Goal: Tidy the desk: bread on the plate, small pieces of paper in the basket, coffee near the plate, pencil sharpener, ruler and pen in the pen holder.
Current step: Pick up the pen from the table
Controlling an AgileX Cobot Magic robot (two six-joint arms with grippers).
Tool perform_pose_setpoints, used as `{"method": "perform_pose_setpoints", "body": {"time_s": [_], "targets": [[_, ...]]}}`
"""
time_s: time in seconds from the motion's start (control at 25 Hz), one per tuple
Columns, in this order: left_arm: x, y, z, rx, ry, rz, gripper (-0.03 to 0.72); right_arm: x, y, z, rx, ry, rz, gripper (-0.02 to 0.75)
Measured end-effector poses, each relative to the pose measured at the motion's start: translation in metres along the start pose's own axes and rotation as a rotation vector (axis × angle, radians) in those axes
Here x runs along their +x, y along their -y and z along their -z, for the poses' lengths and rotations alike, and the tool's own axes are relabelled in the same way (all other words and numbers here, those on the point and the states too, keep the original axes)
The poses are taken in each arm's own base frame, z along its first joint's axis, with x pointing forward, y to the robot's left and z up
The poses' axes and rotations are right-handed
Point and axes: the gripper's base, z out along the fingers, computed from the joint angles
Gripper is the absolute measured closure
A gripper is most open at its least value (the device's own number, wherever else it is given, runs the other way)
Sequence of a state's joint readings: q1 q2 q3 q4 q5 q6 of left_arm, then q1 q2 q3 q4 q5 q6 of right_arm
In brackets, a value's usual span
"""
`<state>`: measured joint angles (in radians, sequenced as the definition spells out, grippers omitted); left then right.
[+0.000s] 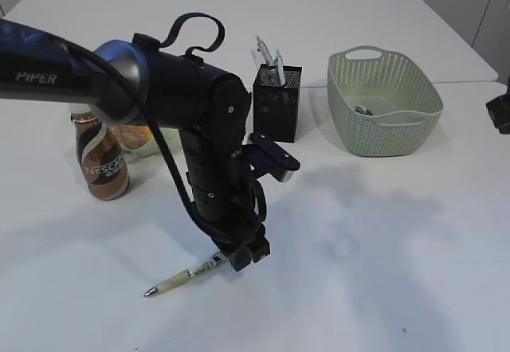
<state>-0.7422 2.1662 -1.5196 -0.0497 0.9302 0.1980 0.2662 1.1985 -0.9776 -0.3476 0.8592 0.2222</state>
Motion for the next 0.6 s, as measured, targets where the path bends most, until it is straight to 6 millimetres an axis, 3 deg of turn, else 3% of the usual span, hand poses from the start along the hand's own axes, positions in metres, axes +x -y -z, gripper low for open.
{"method": "perform_pose_setpoints", "body": {"time_s": [0.6], "targets": [[0.0004, -0.0003, -0.0099, 0.003, -0.019, -0.002, 0.308, -0.0001, 0.0000, 0.0000, 0.000, 0.001, 0.000, 0.335]]}}
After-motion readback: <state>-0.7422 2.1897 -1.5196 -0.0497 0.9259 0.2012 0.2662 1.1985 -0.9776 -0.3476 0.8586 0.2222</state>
